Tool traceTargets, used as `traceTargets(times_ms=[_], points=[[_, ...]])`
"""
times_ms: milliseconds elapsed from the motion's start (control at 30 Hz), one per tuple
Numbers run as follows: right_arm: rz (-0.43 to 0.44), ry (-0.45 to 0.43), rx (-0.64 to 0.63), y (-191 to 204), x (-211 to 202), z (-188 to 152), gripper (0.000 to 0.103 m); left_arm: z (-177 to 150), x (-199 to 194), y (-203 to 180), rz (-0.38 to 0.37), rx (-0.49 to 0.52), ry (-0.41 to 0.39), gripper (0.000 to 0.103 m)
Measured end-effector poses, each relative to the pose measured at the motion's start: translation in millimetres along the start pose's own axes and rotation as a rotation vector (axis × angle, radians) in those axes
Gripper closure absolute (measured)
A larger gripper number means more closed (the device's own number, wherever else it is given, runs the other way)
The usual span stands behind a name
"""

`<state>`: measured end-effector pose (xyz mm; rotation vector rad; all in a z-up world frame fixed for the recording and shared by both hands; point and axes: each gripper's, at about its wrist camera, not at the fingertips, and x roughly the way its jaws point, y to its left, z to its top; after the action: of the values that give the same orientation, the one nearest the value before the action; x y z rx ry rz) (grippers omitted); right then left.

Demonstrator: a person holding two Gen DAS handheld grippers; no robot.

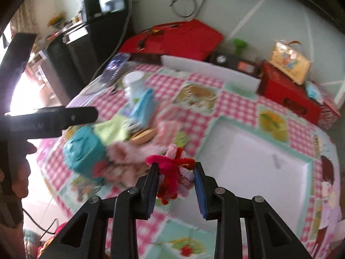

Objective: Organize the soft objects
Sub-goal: 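Carry the red plush toy toward the tray with the right gripper while the left gripper grasps the blue mask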

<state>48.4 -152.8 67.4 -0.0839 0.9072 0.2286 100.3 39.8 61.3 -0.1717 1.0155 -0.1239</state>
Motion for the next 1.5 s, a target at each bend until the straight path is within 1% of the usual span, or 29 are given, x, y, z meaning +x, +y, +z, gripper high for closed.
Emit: traceTargets(times_ms=[167, 267, 333, 433, 467, 500, 600, 733, 833, 900, 933, 1000, 1033, 1100, 1200, 1333, 1400, 1433, 1500], points=[[-0.065, -0.024, 0.075, -40, -3, 9, 0.069, 19, 16, -18, 0.002, -0.01, 0.012, 0.0], [-0.104, -0.031, 0.127, -65, 0, 13, 0.069, 28, 27, -25, -0.006, -0.041, 0.018, 0.0], [-0.132, -0.045, 0.159, -79, 0, 15, 0.069, 32, 37, -29, 0.005, -0.062, 0.023, 0.001], [-0.149, -0.048, 0.209, -97, 1, 17, 0.069, 36, 51, -31, 0.02, -0.102, 0.029, 0.001], [-0.153, -0.048, 0.219, -103, 2, 17, 0.069, 37, 56, -30, 0.029, -0.118, 0.031, 0.002], [-0.155, -0.045, 0.231, -108, 4, 18, 0.069, 39, 62, -29, 0.04, -0.137, 0.033, 0.007], [-0.163, -0.038, 0.259, -120, 10, 19, 0.069, 43, 75, -26, 0.06, -0.178, 0.039, 0.009], [-0.167, -0.031, 0.29, -132, 18, 19, 0.069, 45, 88, -23, 0.104, -0.185, 0.038, 0.014], [-0.172, -0.016, 0.308, -138, 26, 16, 0.069, 43, 99, -17, 0.121, -0.204, 0.05, 0.02], [-0.169, 0.0, 0.314, -141, 32, 13, 0.069, 41, 105, -15, 0.128, -0.21, 0.057, 0.028], [-0.169, 0.009, 0.316, -142, 35, 11, 0.069, 41, 108, -15, 0.127, -0.211, 0.06, 0.03], [-0.168, 0.022, 0.322, -144, 40, 9, 0.069, 38, 114, -15, 0.123, -0.212, 0.068, 0.039], [-0.167, 0.026, 0.325, -145, 42, 7, 0.069, 37, 117, -15, 0.122, -0.214, 0.073, 0.041], [-0.166, 0.033, 0.326, -146, 44, 5, 0.069, 34, 123, -15, 0.12, -0.218, 0.086, 0.05], [-0.167, 0.042, 0.331, -148, 47, 2, 0.069, 30, 128, -15, 0.115, -0.221, 0.099, 0.059], [-0.167, 0.054, 0.334, -149, 50, -1, 0.069, 30, 129, -14, 0.111, -0.219, 0.089, 0.066], [-0.163, 0.054, 0.329, -148, 50, -1, 0.069, 30, 129, -12, 0.102, -0.227, 0.085, 0.075], [-0.161, 0.053, 0.329, -147, 50, -1, 0.069, 30, 130, -11, 0.099, -0.229, 0.083, 0.077], [-0.157, 0.05, 0.326, -146, 49, -1, 0.069, 31, 128, -9, 0.097, -0.234, 0.073, 0.084]])
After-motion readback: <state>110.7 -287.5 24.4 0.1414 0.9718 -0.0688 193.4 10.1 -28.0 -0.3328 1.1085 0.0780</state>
